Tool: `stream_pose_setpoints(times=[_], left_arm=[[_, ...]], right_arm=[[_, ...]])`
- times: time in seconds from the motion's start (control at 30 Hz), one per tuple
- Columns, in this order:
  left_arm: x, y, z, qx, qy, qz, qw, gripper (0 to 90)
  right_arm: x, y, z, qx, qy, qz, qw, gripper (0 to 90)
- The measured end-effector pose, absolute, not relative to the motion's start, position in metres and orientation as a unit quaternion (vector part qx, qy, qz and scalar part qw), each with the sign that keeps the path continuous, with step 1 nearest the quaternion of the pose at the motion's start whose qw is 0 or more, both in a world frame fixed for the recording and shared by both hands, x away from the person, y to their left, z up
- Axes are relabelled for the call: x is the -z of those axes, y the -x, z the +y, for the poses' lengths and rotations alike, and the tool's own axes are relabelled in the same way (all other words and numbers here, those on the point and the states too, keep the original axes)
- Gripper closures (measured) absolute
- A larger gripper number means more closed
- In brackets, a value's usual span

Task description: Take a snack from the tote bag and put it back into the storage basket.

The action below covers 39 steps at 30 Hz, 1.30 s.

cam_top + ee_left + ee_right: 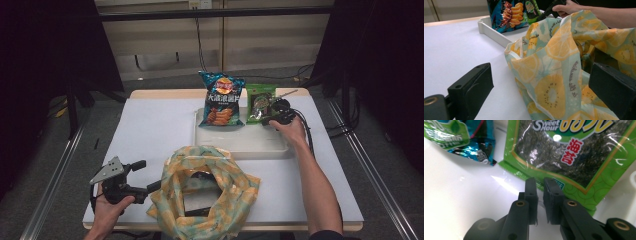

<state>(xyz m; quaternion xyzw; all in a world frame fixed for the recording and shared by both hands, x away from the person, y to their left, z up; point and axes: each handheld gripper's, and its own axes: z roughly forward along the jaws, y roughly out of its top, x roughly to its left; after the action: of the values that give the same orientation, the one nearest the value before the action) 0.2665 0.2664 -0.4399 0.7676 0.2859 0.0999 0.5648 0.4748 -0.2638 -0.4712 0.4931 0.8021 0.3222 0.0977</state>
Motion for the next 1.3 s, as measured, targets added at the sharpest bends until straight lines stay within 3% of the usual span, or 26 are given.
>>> stream_pose_setpoints(times=[0.53,0.87,1.03,1.3], left_arm=[[0.442,-0.268,0.268,-0.091,-0.768,0.292,0.562,5.3],[0.435,-0.260,0.261,-0.096,-0.774,0.274,0.563,8.4],[0.431,-0.255,0.256,-0.086,-0.780,0.255,0.564,17.9],[0.423,-0.247,0.251,-0.069,-0.781,0.228,0.577,33.4]], right_arm=[[0.451,-0.436,-0.266,-0.417,-0.450,0.781,0.113,68.0],[0.429,-0.391,-0.241,-0.458,-0.398,0.786,0.119,53.3],[0.416,-0.365,-0.227,-0.475,-0.369,0.791,0.116,47.9],[0.397,-0.316,-0.202,-0.503,-0.320,0.796,0.101,50.7]])
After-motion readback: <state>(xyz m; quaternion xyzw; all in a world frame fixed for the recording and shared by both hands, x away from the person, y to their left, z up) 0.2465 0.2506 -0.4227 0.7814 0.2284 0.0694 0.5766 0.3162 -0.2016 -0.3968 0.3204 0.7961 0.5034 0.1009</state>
